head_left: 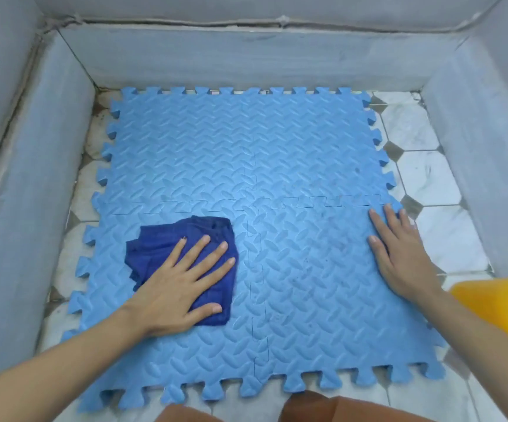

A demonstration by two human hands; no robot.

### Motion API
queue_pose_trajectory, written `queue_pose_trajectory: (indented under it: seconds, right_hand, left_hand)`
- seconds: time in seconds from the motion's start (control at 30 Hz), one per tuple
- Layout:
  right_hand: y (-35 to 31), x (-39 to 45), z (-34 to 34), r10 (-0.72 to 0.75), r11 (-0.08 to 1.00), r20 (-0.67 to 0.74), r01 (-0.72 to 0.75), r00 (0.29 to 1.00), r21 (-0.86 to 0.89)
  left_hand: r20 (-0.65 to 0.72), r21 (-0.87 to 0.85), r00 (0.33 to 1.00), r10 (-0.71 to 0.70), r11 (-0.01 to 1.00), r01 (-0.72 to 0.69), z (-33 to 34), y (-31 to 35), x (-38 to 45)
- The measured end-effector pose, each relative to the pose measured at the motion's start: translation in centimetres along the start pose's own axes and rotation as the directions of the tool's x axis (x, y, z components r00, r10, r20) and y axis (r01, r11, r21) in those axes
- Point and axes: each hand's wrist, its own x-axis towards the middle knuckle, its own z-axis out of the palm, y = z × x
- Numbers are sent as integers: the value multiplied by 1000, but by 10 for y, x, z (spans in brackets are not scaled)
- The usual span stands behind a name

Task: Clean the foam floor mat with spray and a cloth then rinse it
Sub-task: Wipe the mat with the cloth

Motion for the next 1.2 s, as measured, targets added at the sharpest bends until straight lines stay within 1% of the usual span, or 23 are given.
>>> queue_pose_trajectory:
  seconds: [0.07,0.13,0.2,0.23,0.27,0.4,0.47,0.57,0.63,0.7,0.8,0.87,0.9,0.93,0.97,1.0,1.03,1.07,1.1,1.13,1.17,1.2]
  right_hand:
    - [7,-5,0,5,996,-32,-2,999,92]
    - [7,-5,-1,20,993,-62,-13,998,120]
    - [6,-4,-1,31,993,-79,-21,996,117]
    - [6,-5,-1,37,993,-86,-27,996,117]
    - [6,-5,0,46,991,-96,-34,994,126]
    - [7,-5,3,113,975,-167,-77,979,208]
    - [8,-4,7,107,972,-174,-66,979,225]
    - [8,1,11,68,982,-190,-32,979,187]
    - [5,5,12,80,985,-203,-46,976,165]
    - [4,8,12,88,987,-216,-56,972,151]
    - [6,9,14,65,989,-234,-31,970,145]
    - [8,10,15,67,987,-234,-29,970,160]
    - [9,10,15,65,987,-232,-28,970,159]
    - [9,11,16,58,988,-233,-23,971,152]
    - [10,11,16,47,989,-237,-13,970,145]
    - [10,11,17,36,990,-243,-1,969,143]
    - [11,11,18,29,990,-252,7,967,144]
    - [12,11,19,25,989,-260,14,965,146]
    - [12,11,19,20,989,-264,19,964,145]
    - [12,12,19,23,989,-271,18,962,145]
    - [13,13,18,27,990,-278,13,960,142]
    - [13,13,18,26,991,-280,13,960,136]
  left_hand:
    - [12,17,972,236,972,-236,1,30,11]
    - [9,18,913,408,913,-408,3,57,30]
    - [-4,9,866,500,866,-500,4,72,53]
    - [-19,2,856,516,856,-516,4,76,66]
    - [-34,-5,860,509,861,-509,3,77,79]
    - [-74,-16,917,393,918,-395,-9,73,145]
    - [-81,0,926,368,930,-369,-17,67,184]
    - [-118,40,942,313,950,-311,-28,53,240]
    - [-144,66,958,250,968,-243,-34,41,271]
    - [-163,65,972,170,985,-161,-41,30,296]
    - [-165,-9,986,2,1000,-4,-50,11,334]
    - [-161,-73,977,-141,989,131,-55,2,354]
    - [-157,-98,969,-192,979,179,-56,2,357]
    - [-160,-99,966,-202,977,188,-56,8,355]
    - [-177,-83,971,-159,986,146,-53,19,346]
    - [-198,-58,979,-56,997,45,-50,33,332]
    - [-200,-28,977,78,996,-85,-46,51,314]
    - [-183,-4,962,202,979,-206,-42,66,297]
    - [-156,2,947,282,958,-285,-38,74,287]
    - [-124,-3,938,324,945,-327,-37,75,290]
    - [-102,-10,936,336,941,-339,-41,71,304]
    - [-96,-7,945,311,950,-313,-47,66,323]
